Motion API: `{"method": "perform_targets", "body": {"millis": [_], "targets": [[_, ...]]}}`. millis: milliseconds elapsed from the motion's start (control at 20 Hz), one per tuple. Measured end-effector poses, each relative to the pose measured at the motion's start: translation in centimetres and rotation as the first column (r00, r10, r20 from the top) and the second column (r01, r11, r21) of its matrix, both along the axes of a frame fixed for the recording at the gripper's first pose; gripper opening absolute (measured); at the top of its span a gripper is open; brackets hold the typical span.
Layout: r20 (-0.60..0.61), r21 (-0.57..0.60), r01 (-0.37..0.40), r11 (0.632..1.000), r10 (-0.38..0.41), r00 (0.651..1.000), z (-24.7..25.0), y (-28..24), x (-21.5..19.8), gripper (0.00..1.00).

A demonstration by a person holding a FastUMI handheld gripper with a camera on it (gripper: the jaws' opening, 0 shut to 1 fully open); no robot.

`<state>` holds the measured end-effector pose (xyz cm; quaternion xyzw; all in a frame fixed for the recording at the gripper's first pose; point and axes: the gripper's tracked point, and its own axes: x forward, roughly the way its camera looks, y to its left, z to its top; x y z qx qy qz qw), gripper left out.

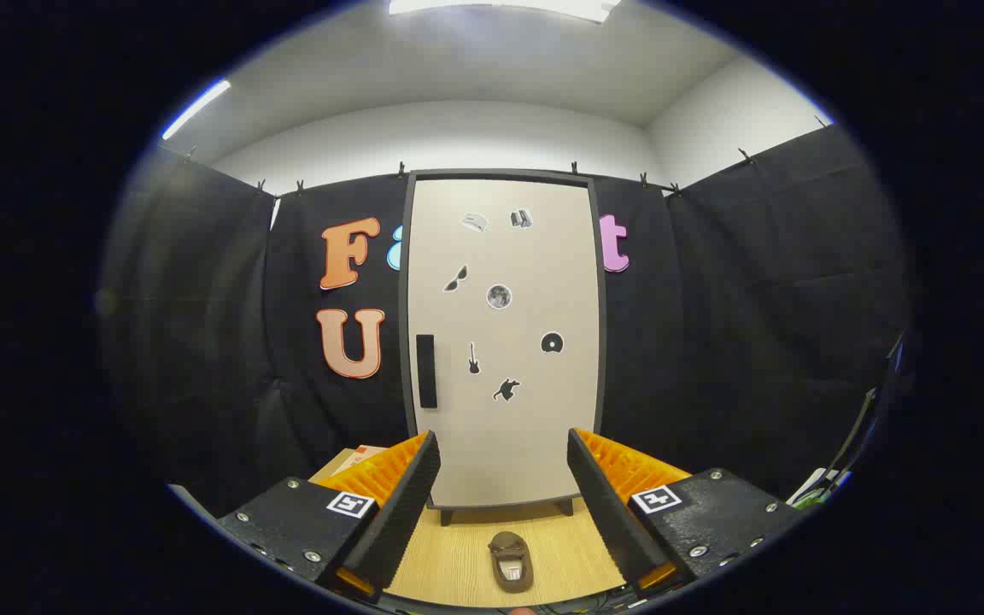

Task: Open the shoe cabinet door, grab the shoes and put them into the shoe cabinet, then close the shoe cabinet door.

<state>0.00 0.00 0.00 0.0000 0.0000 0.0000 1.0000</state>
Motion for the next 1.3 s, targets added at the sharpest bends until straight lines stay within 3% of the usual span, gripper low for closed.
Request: {"method": "perform_targets", "body": {"millis": [900,1300], "targets": [[-0.008,-0.007,0.021,1.000,-0.021,1.000,-0.2,0.2,0.6,0.94],[-0.040,0.000,-0.044,0.999,0.044,0.998,-1.8,4.2,4.8,0.94]]}}
